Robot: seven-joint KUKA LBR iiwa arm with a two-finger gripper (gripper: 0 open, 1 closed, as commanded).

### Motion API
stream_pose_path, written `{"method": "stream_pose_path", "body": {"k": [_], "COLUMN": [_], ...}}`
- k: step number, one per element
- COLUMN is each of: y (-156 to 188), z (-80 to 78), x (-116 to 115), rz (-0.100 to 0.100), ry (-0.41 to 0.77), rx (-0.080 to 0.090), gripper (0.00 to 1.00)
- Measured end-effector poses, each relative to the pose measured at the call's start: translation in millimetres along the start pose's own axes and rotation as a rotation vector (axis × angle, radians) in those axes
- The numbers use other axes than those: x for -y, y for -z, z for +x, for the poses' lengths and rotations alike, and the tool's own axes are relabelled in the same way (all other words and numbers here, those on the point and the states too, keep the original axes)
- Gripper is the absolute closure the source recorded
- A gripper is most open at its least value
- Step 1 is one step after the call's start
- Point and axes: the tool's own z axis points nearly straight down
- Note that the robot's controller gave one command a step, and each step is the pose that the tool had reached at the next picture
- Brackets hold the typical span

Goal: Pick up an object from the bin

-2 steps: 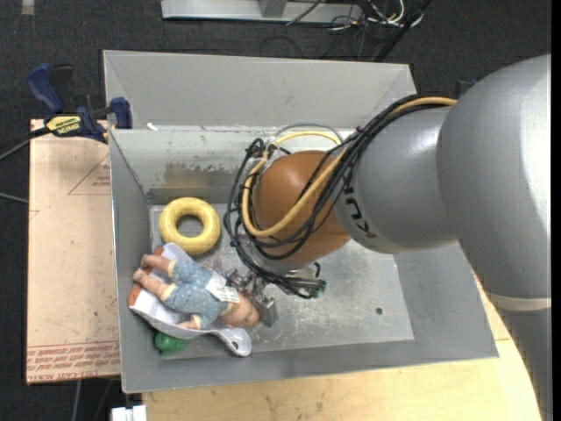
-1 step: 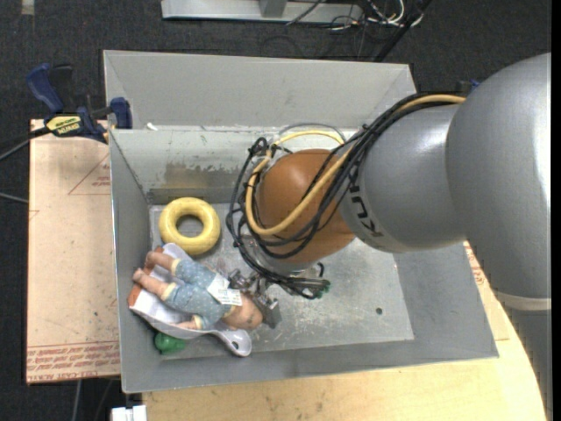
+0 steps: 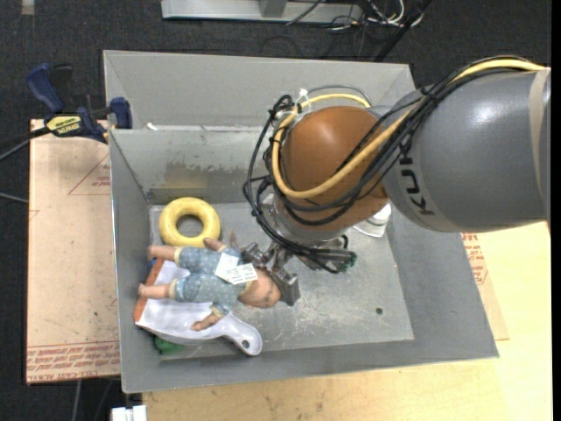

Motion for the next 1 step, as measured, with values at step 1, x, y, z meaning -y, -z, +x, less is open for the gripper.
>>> {"method": "stream_pose_path", "body": {"k": [1], "y": [0.0], "z": [0.0], "x": [0.0], "rz": [0.0], "ry": [0.0], "rx": [0.0], "gripper": [1.0]}}
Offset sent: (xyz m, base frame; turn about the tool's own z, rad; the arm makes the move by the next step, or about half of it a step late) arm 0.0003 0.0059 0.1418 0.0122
